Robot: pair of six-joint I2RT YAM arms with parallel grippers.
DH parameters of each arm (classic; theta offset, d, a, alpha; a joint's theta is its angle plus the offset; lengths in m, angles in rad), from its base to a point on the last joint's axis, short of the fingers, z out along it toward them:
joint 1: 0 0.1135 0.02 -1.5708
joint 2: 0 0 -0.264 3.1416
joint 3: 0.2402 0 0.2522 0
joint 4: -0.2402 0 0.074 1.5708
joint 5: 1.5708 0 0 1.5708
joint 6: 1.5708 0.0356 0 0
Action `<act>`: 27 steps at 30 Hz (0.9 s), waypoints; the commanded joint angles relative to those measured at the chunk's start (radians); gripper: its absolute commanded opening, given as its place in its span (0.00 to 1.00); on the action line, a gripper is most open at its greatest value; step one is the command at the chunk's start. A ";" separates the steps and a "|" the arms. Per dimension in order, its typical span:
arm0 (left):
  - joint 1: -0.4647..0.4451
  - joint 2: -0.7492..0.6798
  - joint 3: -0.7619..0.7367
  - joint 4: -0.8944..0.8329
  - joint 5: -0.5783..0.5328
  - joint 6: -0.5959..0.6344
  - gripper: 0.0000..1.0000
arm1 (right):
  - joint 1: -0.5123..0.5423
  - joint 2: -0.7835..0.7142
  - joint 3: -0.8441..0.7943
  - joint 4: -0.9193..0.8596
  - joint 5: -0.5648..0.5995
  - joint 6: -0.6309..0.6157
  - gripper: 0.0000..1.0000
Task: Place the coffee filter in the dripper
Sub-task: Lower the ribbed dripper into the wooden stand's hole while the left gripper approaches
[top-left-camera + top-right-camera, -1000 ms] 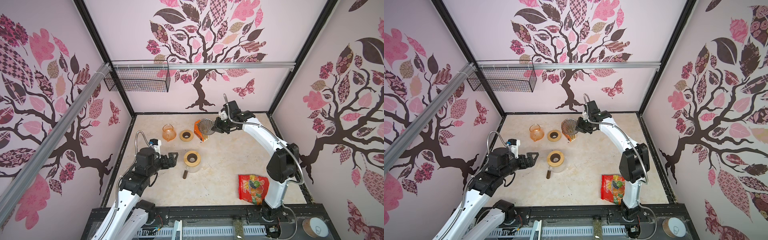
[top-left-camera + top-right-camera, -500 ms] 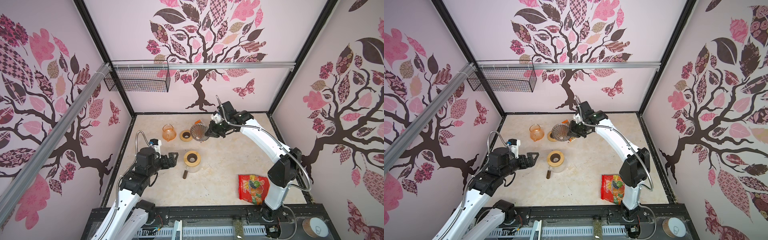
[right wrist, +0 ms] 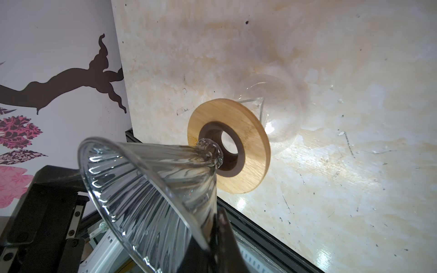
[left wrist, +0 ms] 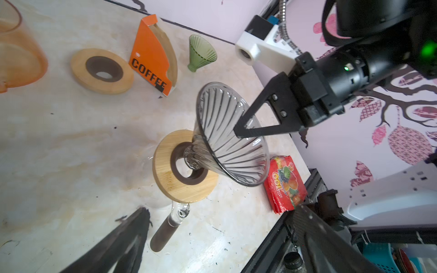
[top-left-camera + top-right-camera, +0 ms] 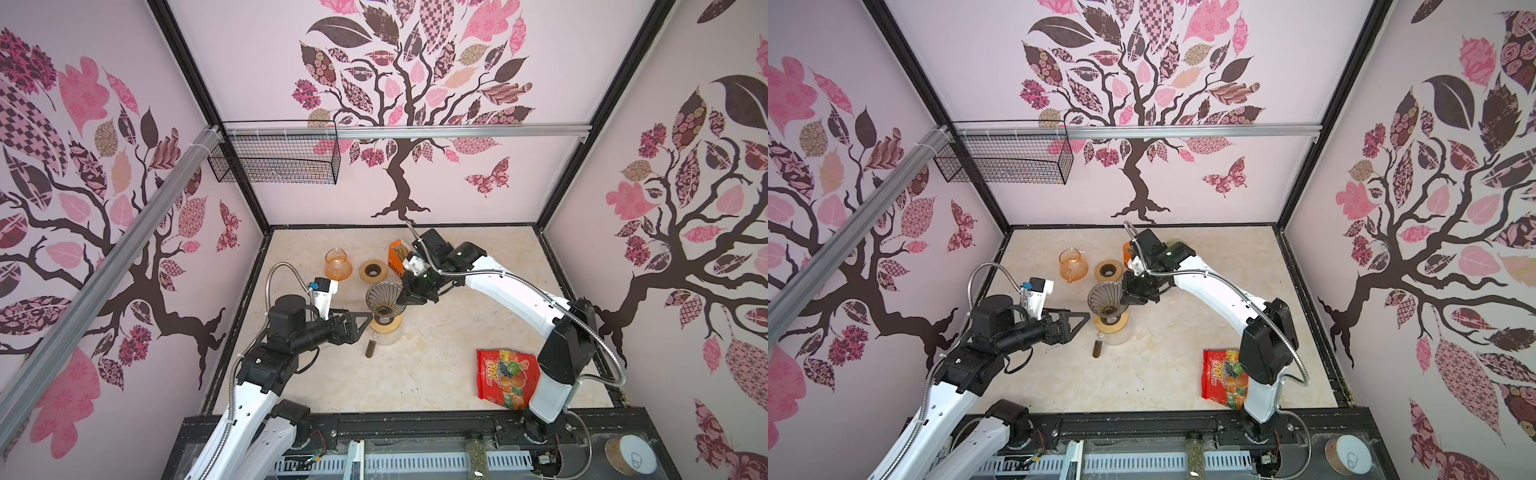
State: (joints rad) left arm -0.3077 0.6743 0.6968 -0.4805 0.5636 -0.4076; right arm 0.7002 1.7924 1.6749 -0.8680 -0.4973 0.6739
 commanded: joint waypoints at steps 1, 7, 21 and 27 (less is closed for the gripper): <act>0.000 -0.012 0.023 0.047 0.086 0.027 0.98 | 0.000 -0.047 0.009 0.009 -0.014 -0.001 0.02; -0.001 -0.012 0.021 0.046 0.085 0.026 0.98 | 0.002 -0.026 0.005 0.006 -0.026 -0.009 0.01; -0.001 -0.001 0.021 0.033 0.055 0.024 0.98 | 0.017 0.004 -0.011 -0.002 0.006 -0.038 0.01; -0.001 0.000 0.021 0.032 0.051 0.024 0.98 | 0.017 0.012 -0.024 0.008 0.015 -0.047 0.01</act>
State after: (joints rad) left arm -0.3077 0.6746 0.6968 -0.4583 0.6243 -0.3954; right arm 0.7120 1.7950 1.6474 -0.8665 -0.4866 0.6464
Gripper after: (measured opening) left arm 0.981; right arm 0.092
